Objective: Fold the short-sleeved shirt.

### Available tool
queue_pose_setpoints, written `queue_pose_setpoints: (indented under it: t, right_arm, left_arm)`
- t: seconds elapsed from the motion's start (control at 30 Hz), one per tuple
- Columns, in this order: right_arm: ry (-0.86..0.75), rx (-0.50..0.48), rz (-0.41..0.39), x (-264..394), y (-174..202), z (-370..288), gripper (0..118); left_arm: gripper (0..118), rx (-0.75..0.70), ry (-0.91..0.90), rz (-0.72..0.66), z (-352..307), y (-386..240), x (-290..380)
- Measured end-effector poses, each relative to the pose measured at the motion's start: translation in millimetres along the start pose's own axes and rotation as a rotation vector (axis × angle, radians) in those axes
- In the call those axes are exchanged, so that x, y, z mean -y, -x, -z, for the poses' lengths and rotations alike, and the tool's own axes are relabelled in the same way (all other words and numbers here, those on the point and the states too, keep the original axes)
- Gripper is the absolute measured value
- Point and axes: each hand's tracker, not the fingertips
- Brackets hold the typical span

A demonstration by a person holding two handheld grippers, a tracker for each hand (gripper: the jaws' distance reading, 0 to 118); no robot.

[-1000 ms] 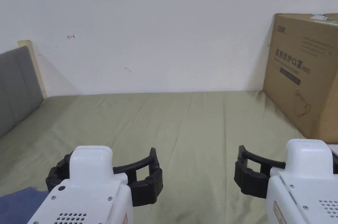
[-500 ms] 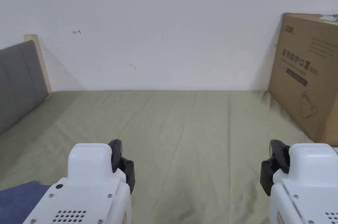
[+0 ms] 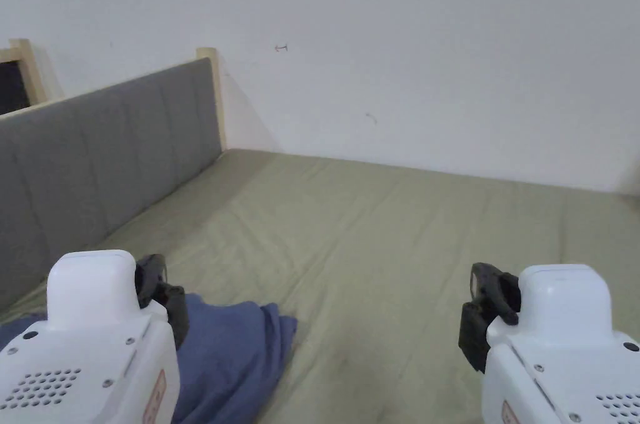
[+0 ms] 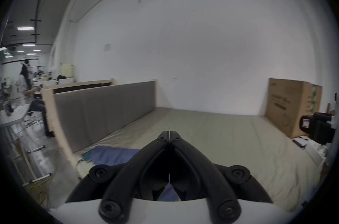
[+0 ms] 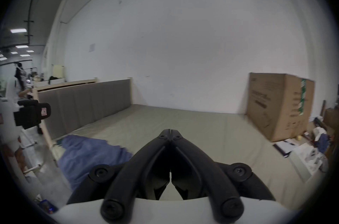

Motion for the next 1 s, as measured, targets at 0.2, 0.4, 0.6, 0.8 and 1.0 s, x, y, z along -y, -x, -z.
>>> queue_pose_setpoints:
  t: [0.2, 0.4, 0.6, 0.8, 1.0]
  right_arm:
    - [0.05, -0.091, -0.058, 11.1, 29.8, 12.7, 0]
    - [0.102, -0.114, -0.028, 17.4, 29.6, 26.0, 0]
    - [0.155, -0.098, -0.039, 27.1, 22.8, 35.1, 0]
    - [0.203, -0.076, -0.016, 36.1, 13.2, 44.5, 0]
    - [0.23, -0.063, -0.021, 40.2, 12.1, 54.0, 0]
  left_arm:
    - [0, -0.109, 0.081, -0.056, 9.2, 47.6, 10.1]
    - [0, -0.08, 0.214, -0.021, 53.0, 40.9, 26.6]
    - [0, -0.034, 0.493, -0.057, 161.4, 30.1, 70.7]
    - [0, -0.062, 0.799, -0.007, 238.1, 22.7, 134.6]
    - [116, -0.034, 0.754, -0.089, 247.2, 16.5, 146.0]
